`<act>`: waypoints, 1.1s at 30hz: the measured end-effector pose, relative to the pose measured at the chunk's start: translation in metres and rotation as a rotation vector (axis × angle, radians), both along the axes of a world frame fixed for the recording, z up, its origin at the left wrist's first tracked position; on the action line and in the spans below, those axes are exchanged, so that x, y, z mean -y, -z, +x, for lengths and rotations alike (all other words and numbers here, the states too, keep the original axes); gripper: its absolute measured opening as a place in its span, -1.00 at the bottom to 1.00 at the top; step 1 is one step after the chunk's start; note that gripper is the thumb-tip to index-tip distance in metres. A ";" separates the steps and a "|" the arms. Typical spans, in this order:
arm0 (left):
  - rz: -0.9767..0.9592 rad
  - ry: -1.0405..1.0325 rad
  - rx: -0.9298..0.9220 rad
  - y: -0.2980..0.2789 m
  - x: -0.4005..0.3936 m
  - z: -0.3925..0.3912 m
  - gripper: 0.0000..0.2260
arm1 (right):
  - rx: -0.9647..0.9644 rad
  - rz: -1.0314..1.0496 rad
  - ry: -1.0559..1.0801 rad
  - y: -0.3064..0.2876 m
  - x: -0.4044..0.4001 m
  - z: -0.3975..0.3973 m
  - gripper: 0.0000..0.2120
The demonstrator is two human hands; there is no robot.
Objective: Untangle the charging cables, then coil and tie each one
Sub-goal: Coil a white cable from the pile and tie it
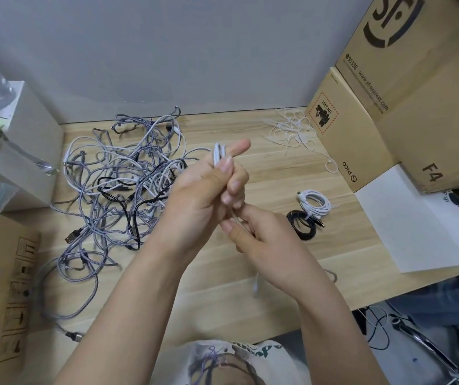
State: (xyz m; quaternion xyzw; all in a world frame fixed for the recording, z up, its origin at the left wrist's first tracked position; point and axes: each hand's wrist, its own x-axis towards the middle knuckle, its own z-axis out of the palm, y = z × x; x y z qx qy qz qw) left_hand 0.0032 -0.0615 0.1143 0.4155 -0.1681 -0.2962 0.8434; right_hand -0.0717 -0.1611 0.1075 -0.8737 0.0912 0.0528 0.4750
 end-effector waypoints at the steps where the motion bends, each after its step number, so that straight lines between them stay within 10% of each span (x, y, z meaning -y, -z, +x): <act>1: 0.050 -0.009 0.024 0.002 0.001 -0.001 -0.70 | -0.004 -0.066 -0.003 0.001 0.000 -0.001 -0.84; 13: 0.628 -0.020 0.486 0.020 -0.007 -0.002 -0.78 | 0.263 -0.046 0.212 -0.015 0.007 -0.013 -0.90; 33: -0.042 0.457 0.118 0.000 -0.019 -0.002 -0.77 | 0.466 0.286 0.283 -0.016 0.019 -0.006 -0.91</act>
